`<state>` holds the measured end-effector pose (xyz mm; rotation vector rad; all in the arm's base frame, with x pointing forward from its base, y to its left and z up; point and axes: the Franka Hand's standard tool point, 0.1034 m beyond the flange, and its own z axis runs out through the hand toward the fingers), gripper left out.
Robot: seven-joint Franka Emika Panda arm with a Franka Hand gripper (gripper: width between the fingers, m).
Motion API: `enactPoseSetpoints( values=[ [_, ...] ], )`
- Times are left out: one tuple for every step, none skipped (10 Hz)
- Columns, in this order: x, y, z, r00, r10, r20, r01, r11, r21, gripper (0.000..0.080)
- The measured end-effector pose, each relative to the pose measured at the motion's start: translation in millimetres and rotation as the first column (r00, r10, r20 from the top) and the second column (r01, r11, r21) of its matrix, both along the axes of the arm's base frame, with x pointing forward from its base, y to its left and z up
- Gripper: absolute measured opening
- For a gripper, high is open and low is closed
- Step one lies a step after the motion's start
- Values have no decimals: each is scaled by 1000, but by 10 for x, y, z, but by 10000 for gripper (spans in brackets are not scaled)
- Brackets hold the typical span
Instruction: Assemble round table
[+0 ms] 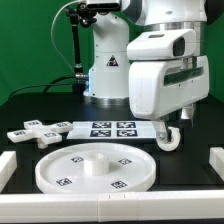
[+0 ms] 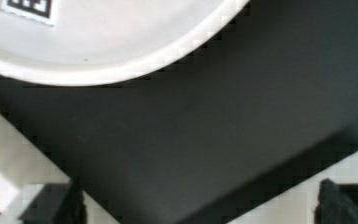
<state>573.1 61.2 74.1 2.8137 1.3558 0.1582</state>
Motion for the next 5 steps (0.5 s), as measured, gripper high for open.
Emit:
enactPoseSetpoints(
  values=[
    [0,0,0,1000,0,0,0,1000,0,650],
    [0,0,0,1000,0,0,0,1000,0,650],
    [0,0,0,1000,0,0,0,1000,0,650],
    [-1,-1,-1,1000,0,0,0,1000,0,650],
    [-1,-97,-11,999,44,-1,-44,999,-9,650]
  ],
)
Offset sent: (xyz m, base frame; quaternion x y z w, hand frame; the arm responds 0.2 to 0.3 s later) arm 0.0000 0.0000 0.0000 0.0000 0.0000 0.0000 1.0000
